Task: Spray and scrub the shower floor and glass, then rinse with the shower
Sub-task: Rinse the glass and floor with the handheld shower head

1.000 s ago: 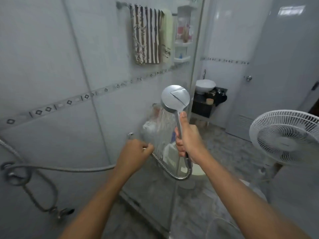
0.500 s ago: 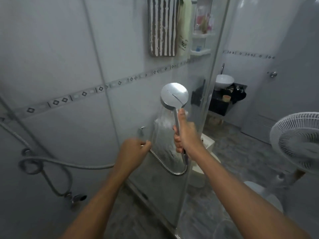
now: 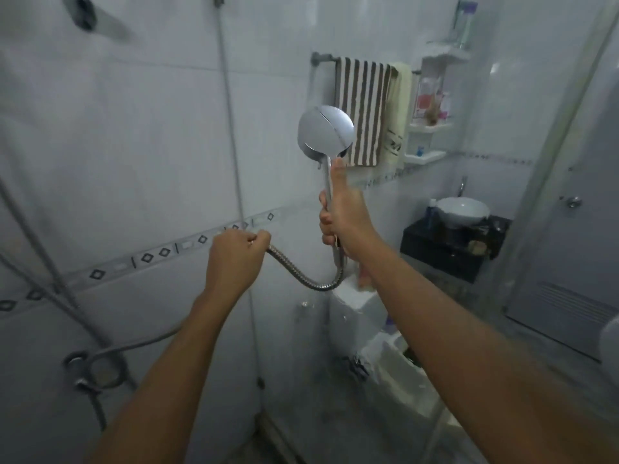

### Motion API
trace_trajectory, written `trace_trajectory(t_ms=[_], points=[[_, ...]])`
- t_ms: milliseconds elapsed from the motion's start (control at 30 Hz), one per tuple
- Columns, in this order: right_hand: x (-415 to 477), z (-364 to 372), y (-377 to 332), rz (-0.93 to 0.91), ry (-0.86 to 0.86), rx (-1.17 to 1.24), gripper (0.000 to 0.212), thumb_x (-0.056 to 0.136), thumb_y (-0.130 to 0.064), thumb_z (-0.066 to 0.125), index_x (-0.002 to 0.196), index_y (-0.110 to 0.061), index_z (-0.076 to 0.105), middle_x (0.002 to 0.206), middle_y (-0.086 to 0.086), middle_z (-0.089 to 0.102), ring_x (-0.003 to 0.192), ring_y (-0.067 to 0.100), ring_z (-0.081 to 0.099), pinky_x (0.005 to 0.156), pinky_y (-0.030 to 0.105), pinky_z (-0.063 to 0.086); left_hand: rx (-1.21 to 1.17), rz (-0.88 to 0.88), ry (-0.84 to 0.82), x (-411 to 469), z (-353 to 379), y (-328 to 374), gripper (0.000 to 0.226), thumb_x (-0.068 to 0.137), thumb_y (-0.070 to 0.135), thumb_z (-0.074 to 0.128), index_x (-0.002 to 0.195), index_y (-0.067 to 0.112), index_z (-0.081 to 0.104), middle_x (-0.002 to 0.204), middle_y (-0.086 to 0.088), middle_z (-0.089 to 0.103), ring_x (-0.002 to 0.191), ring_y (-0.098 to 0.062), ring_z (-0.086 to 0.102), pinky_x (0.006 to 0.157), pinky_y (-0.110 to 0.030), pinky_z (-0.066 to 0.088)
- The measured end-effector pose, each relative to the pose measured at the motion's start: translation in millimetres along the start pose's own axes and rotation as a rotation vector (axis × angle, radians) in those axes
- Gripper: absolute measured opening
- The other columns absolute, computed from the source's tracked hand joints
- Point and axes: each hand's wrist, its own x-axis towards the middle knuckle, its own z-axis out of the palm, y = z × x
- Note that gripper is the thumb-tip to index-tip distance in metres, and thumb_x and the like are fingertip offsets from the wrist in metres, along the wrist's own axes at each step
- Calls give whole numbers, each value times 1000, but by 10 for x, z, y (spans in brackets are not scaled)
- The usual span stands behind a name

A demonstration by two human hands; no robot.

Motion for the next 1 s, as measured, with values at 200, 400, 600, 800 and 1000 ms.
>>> trace_trajectory(t_ms=[200, 400, 600, 800, 1000], points=[[528, 357, -234, -116, 17, 20, 70, 83, -86, 34, 63, -19, 40, 50, 1, 36, 40, 15, 32, 41, 24, 30, 18, -37, 90, 581, -201, -178, 49, 91, 27, 55, 49, 3, 43, 46, -12, 35, 45, -21, 32, 48, -35, 31], [611, 635, -145, -160, -72, -40, 67, 88, -81, 36, 64, -19, 37, 52, 2, 32, 41, 15, 28, 42, 24, 27, 49, -94, 83, 560, -268, -372, 50, 90, 27, 56, 47, 9, 38, 45, -9, 29, 44, -20, 28, 49, -35, 30], [355, 639, 349, -125, -100, -33, 66, 92, -76, 36, 68, -15, 41, 52, 4, 34, 41, 15, 31, 41, 25, 29, 143, -132, -21, 31, -260, -537, 52, 91, 26, 56, 47, 11, 33, 41, -4, 28, 40, -17, 30, 48, -34, 27], [-12, 527, 836, -51, -31, 11, 68, 93, -75, 34, 68, -12, 43, 50, 4, 35, 39, 15, 33, 39, 22, 30, 236, -159, -101, -589, -254, -585, 56, 88, 34, 55, 45, 15, 26, 41, -2, 23, 40, -18, 28, 48, -32, 25], [-554, 394, 1397, -15, 8, -46, 77, 79, -90, 29, 63, -16, 42, 55, 9, 37, 49, 22, 38, 49, 34, 35, 332, -217, -219, -1340, -276, -489, 47, 82, 41, 49, 53, 13, 25, 50, -8, 24, 44, -21, 25, 49, -35, 22]])
